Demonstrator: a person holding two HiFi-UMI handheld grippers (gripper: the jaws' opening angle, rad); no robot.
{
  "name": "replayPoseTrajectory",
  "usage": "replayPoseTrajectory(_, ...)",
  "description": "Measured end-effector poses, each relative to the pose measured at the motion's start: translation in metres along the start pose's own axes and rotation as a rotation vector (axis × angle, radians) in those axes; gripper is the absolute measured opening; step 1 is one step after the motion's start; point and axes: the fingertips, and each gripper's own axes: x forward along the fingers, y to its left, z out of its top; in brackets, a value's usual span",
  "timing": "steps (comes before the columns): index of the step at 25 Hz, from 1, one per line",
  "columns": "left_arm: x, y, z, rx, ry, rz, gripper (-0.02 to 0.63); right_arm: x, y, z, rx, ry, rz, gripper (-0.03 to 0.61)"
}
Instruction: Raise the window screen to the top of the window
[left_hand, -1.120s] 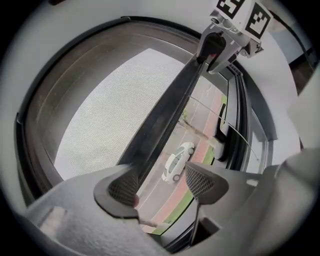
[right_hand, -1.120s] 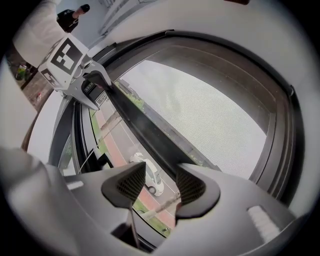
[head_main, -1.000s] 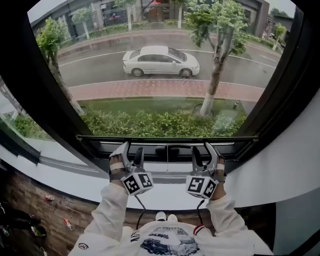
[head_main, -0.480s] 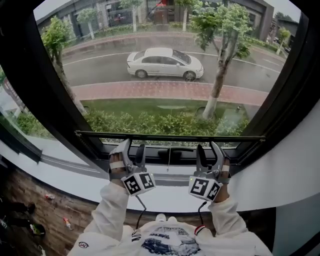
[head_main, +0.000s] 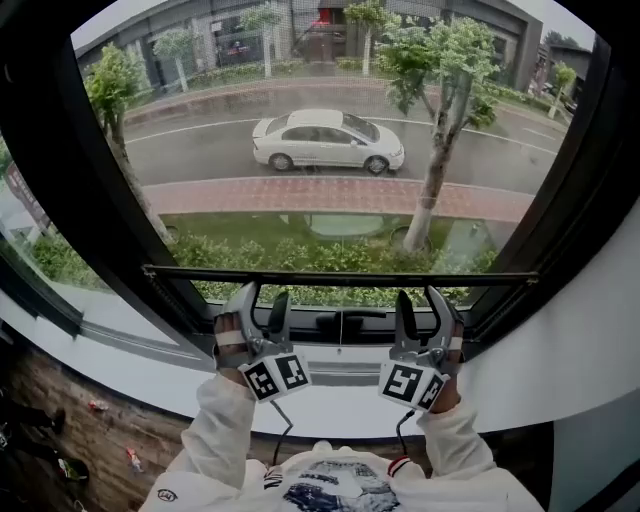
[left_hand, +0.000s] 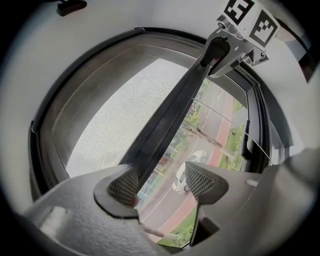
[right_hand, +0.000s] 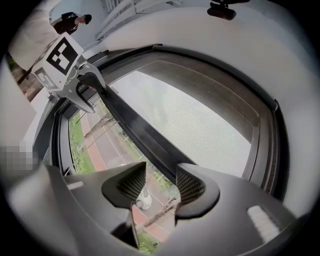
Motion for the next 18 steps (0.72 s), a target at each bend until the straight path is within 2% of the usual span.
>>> replayPoseTrajectory(9, -0.003, 0.025, 0.021, -0.020, -0.056, 0.070, 0.296, -0.001, -0.023, 0.019, -0.006, -0.056, -0.060, 0.190)
replayPoseTrajectory(18, 0.001, 0.074, 0.045, -0.036, -0.108, 0.128, 0.295, 0.010, -0.056, 0.061, -0.020, -0.115, -0.117, 0.187)
